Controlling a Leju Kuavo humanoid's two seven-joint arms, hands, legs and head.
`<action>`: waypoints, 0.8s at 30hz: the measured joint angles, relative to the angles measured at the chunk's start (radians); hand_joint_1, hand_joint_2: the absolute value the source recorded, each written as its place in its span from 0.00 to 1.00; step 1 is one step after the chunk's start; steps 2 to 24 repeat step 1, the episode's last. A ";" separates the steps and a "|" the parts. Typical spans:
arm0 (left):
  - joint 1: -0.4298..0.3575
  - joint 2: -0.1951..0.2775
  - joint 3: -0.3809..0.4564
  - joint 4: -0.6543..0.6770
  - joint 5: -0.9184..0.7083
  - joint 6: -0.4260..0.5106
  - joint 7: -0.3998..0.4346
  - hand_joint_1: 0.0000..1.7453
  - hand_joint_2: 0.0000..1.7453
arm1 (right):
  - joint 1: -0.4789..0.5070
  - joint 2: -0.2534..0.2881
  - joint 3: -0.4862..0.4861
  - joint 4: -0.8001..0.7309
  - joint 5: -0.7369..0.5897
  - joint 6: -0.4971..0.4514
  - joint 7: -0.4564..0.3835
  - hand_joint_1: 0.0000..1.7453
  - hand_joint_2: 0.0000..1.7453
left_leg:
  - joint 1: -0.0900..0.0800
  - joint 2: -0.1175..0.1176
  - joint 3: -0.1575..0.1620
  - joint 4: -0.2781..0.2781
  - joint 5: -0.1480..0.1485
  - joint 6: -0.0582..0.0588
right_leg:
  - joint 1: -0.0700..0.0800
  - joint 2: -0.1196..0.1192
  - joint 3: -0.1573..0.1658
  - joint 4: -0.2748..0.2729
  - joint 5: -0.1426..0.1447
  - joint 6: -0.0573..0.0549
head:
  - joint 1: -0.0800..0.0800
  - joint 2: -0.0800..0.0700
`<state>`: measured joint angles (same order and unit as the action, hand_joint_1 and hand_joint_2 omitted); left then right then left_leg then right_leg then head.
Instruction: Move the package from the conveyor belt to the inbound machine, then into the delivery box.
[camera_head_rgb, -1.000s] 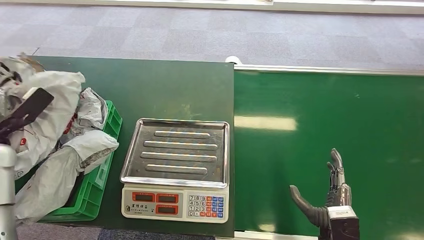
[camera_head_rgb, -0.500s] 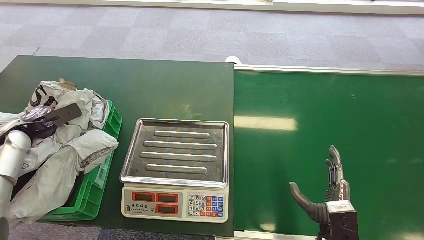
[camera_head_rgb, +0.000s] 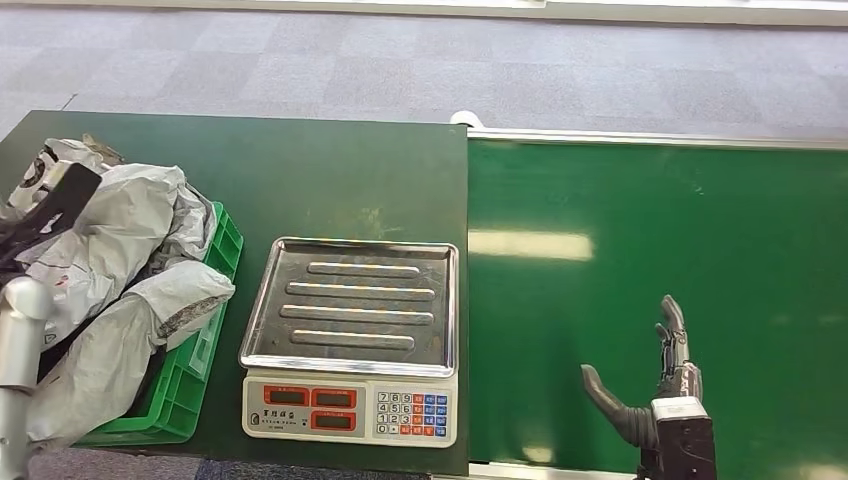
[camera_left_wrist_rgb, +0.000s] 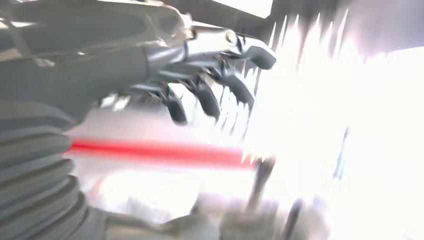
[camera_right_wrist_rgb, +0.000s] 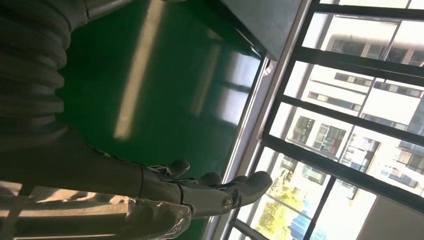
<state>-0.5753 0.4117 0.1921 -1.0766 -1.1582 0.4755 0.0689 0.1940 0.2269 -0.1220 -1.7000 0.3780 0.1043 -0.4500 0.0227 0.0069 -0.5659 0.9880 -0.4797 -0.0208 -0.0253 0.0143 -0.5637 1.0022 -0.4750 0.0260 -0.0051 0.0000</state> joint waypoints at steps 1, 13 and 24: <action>0.011 -0.002 0.009 -0.029 -0.010 0.026 -0.010 0.00 1.00 | 0.001 0.000 0.000 0.000 0.000 -0.002 0.000 0.00 1.00 | 0.000 0.000 0.000 0.000 0.000 0.000 | 0.000 0.000 0.000 0.000 0.000 0.000 | 0.000 0.000; 0.011 -0.002 0.009 -0.029 -0.010 0.026 -0.010 0.00 1.00 | 0.001 0.000 0.000 0.000 0.000 -0.002 0.000 0.00 1.00 | 0.000 0.000 0.000 0.000 0.000 0.000 | 0.000 0.000 0.000 0.000 0.000 0.000 | 0.000 0.000; 0.011 -0.002 0.009 -0.029 -0.010 0.026 -0.010 0.00 1.00 | 0.001 0.000 0.000 0.000 0.000 -0.002 0.000 0.00 1.00 | 0.000 0.000 0.000 0.000 0.000 0.000 | 0.000 0.000 0.000 0.000 0.000 0.000 | 0.000 0.000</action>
